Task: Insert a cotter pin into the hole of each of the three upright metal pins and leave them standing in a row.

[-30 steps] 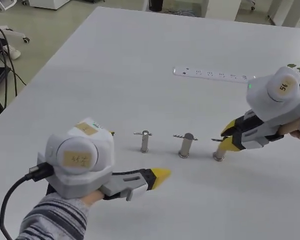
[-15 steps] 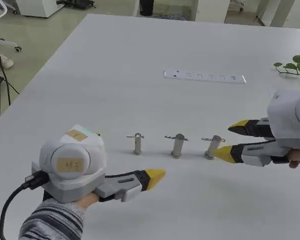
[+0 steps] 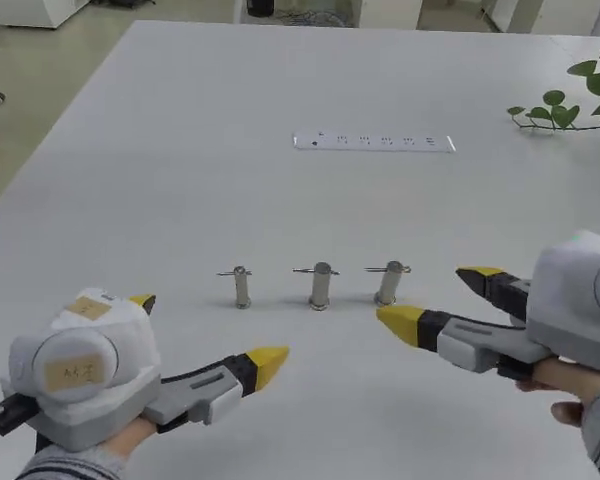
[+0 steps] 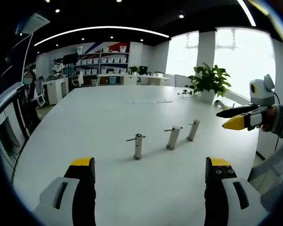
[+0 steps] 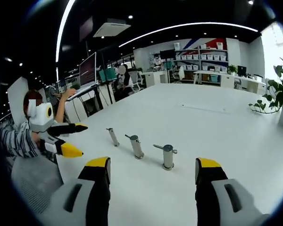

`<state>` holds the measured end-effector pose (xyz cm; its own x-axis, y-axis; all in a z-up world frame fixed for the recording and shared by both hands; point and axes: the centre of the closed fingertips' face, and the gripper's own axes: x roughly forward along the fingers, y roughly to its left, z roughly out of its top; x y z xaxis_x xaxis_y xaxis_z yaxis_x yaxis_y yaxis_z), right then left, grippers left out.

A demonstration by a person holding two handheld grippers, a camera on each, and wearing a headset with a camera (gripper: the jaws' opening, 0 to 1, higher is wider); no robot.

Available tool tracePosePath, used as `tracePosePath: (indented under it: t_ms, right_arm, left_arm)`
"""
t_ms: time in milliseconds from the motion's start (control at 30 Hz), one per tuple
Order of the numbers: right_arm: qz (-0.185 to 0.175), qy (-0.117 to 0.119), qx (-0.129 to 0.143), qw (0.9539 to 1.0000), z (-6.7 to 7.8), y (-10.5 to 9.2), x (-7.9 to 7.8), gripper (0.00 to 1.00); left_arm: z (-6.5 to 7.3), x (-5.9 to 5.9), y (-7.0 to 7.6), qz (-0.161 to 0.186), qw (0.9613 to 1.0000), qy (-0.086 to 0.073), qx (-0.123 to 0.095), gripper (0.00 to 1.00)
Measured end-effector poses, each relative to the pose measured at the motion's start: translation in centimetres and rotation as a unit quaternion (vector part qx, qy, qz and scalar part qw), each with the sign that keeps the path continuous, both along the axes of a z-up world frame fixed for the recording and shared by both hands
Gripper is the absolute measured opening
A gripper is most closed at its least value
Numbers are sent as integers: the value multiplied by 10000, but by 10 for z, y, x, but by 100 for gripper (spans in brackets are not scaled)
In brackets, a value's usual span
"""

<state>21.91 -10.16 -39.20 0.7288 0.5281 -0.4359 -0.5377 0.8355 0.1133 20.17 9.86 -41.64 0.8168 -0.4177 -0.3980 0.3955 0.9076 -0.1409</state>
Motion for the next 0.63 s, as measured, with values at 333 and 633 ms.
tracePosePath:
  t_ms: [333,633]
  right_arm:
    - [-207,-249,-177,9993,-17,-5,-3,82]
    - [-146,-446,-269,9985,-25,3,0,87]
  left_arm:
    - [-6,1,7,102,9995,24,306,96]
    - [-3,6,2,-13,9992,-87,402,96]
